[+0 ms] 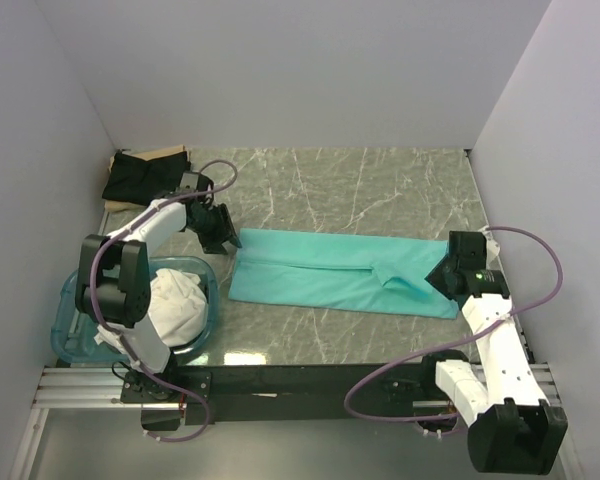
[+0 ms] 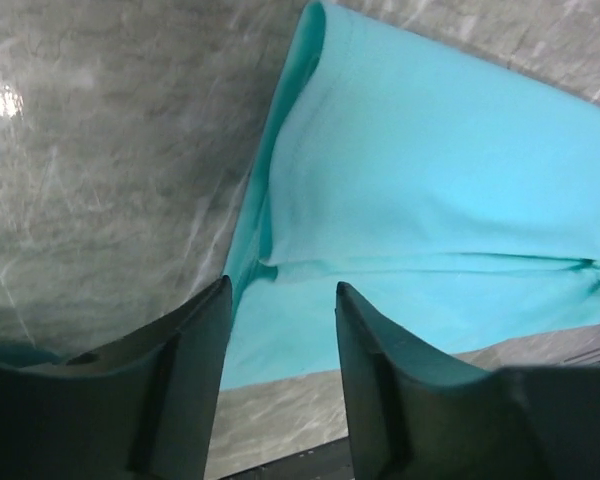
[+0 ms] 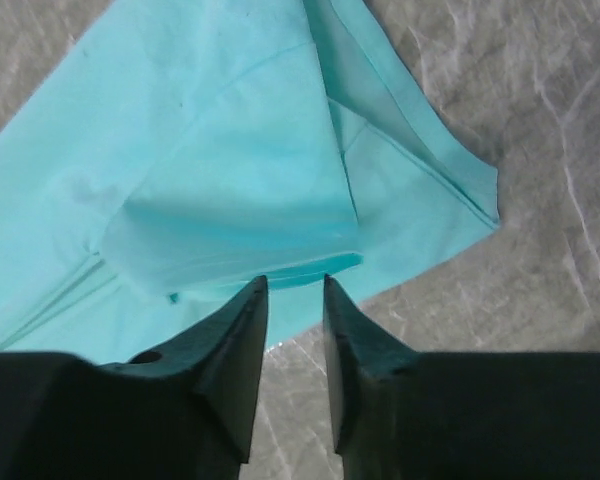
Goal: Fold and stack the t-shirts
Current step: Fold the tshirt
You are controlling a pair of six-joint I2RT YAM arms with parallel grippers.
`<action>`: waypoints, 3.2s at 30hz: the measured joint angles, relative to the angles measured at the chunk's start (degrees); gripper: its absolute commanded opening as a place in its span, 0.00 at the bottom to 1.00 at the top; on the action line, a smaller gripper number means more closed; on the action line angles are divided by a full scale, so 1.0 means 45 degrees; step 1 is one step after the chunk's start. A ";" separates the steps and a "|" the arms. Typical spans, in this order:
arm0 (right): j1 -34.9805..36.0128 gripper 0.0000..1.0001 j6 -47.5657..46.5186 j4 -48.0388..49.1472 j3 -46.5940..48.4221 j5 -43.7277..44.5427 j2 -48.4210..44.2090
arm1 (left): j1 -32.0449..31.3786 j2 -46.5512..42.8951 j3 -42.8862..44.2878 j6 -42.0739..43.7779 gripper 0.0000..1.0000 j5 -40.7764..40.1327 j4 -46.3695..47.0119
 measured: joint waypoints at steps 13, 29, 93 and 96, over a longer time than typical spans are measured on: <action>0.1904 0.46 0.0058 0.0243 0.0500 0.0287 0.0835 | -0.0471 0.0758 0.2424 -0.0005 0.52 0.0068 -0.0447; 0.3599 0.42 0.0073 0.3410 0.1088 -0.0753 0.6436 | -0.2263 0.2953 0.4211 0.0053 0.50 0.1530 0.0005; -0.1923 0.45 -0.1588 0.2414 0.6751 -0.0525 1.2954 | -0.2021 0.2783 0.1370 0.0777 0.50 0.0933 0.0209; -0.1894 0.45 -0.1588 0.2181 0.7868 -0.0510 1.3736 | -0.2016 0.2497 0.0962 0.0942 0.50 0.1010 0.0155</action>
